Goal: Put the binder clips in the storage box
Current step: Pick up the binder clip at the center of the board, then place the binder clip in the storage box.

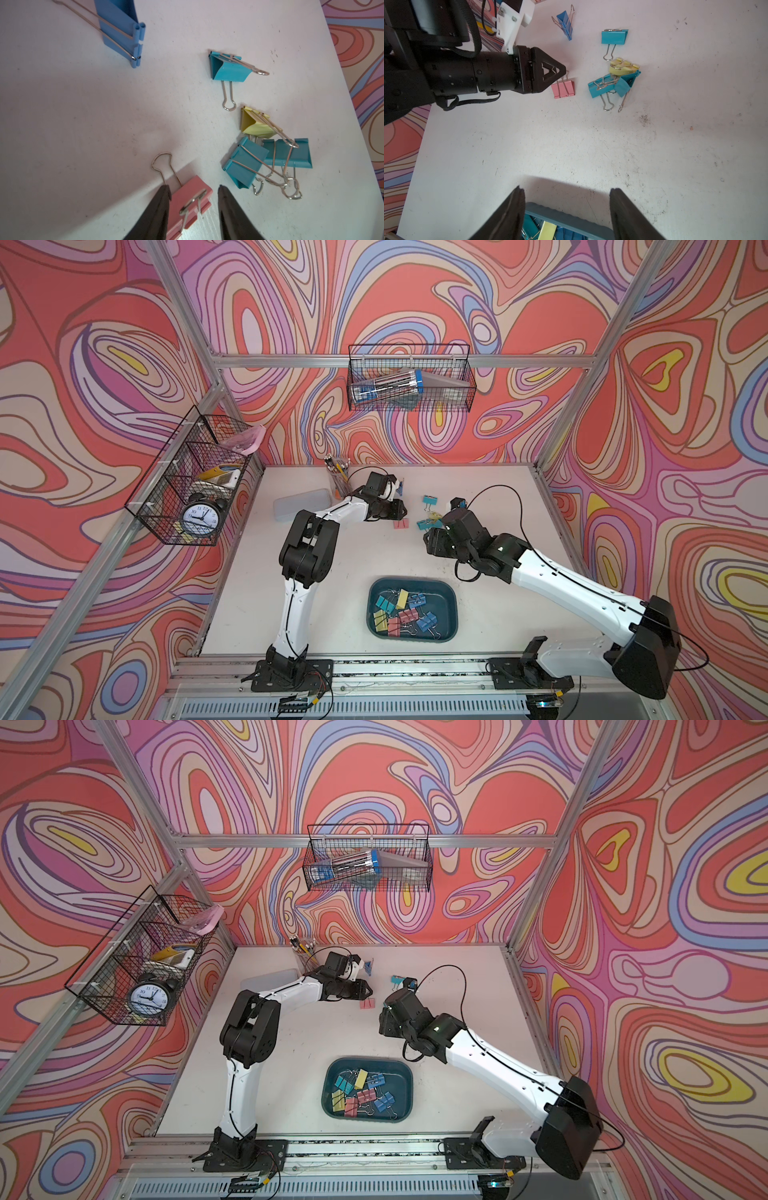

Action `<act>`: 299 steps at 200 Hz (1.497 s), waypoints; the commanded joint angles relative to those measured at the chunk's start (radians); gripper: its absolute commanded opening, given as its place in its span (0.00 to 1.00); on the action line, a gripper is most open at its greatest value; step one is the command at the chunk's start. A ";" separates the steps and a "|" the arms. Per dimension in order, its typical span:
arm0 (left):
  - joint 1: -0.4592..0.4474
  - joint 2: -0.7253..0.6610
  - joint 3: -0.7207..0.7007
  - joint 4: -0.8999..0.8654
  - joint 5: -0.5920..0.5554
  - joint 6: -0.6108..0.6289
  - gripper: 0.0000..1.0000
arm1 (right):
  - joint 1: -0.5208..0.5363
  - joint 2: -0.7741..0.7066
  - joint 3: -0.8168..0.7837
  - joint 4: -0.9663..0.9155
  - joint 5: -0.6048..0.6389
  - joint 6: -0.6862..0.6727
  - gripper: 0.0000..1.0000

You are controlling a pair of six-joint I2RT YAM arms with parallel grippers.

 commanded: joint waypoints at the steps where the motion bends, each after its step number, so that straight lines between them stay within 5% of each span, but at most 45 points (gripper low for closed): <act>1: 0.005 0.016 -0.002 0.029 0.032 0.016 0.26 | -0.007 0.009 -0.002 0.010 0.001 0.009 0.66; 58: 0.005 -0.014 -0.035 0.078 0.062 -0.032 0.00 | -0.006 0.011 0.001 0.008 0.002 0.013 0.66; 76: 0.006 -0.056 -0.067 0.109 0.085 -0.062 0.00 | -0.006 0.009 0.004 0.009 0.003 0.014 0.66; 103: 0.005 -0.222 -0.205 0.205 0.105 -0.153 0.00 | -0.006 -0.007 -0.006 -0.017 0.058 0.041 0.68; 128: -0.022 -0.454 -0.399 0.256 0.055 -0.197 0.00 | -0.020 -0.063 -0.091 0.019 0.104 0.070 0.84; 176: -0.318 -0.898 -0.592 0.025 -0.293 -0.104 0.00 | -0.071 -0.103 -0.176 0.048 0.084 0.092 0.98; 219: -0.696 -1.039 -0.718 -0.053 -0.601 -0.070 0.00 | -0.129 -0.136 -0.220 0.035 0.105 0.126 0.98; 256: -0.815 -0.995 -0.860 0.076 -0.587 -0.104 0.00 | -0.194 -0.183 -0.263 0.004 0.099 0.154 0.98; 299: -0.835 -0.858 -0.877 0.198 -0.491 -0.073 0.00 | -0.208 -0.219 -0.289 0.000 0.061 0.158 0.98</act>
